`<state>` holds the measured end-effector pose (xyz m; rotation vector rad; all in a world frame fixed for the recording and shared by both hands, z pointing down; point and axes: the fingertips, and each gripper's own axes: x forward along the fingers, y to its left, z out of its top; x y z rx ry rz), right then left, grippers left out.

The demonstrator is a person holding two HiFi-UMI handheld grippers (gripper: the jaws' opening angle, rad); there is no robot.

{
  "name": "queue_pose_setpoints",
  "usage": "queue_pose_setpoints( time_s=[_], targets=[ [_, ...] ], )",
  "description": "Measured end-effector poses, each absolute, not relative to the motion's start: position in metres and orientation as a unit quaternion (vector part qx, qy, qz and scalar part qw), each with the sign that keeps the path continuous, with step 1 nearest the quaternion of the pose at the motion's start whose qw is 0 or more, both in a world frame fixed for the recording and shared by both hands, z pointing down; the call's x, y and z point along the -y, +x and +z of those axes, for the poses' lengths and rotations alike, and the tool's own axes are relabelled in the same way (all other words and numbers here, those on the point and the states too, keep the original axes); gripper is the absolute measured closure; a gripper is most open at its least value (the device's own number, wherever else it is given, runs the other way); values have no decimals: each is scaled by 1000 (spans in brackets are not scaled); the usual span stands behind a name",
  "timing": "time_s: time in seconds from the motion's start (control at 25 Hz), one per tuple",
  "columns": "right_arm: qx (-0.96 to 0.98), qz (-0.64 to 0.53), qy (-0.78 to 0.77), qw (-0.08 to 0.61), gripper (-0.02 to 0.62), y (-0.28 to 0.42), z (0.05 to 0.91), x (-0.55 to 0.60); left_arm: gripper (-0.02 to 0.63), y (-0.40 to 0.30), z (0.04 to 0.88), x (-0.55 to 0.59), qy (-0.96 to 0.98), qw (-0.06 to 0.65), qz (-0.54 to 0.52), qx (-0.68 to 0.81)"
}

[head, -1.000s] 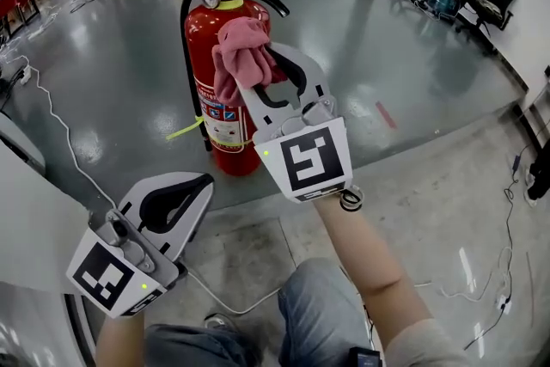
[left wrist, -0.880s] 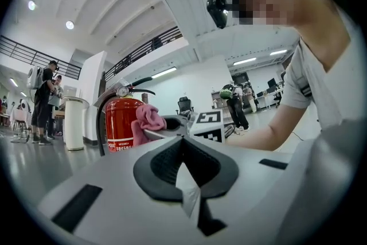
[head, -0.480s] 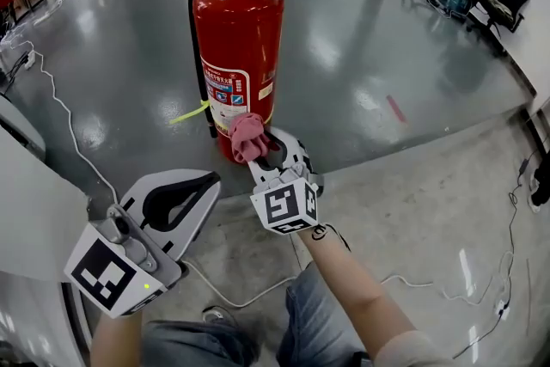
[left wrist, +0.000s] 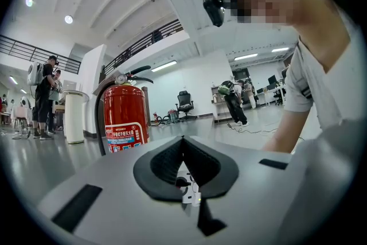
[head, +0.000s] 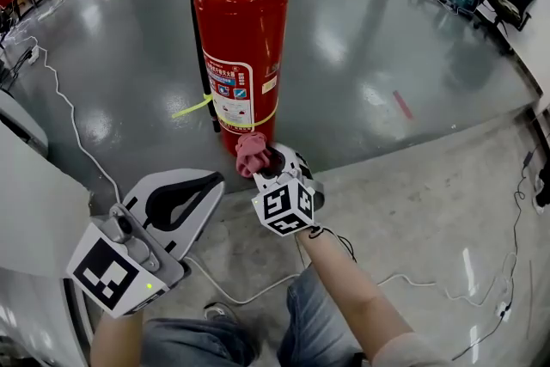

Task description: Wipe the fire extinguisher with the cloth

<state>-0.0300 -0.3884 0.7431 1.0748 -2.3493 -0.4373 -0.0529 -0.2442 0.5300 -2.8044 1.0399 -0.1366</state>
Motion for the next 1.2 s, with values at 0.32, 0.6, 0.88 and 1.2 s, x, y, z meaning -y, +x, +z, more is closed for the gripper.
queue_pose_setpoints(
  time_s=[0.32,0.6,0.88,1.2],
  targets=[
    [887,-135,420,138,456,-29,653,380,597,-66,527,252,-937,55,-50,-342],
    [899,-53,428,78,457,-27,572,367,597,-75,481,278,-942,18,-61,-329],
    [914,-24,398,67,457,-32,470,330,597,-75,395,272,-939,14,-69,-335],
    [928,18,371,31,457,-17,303,273,598,-71,268,239,-927,-9,-52,-372]
  ],
)
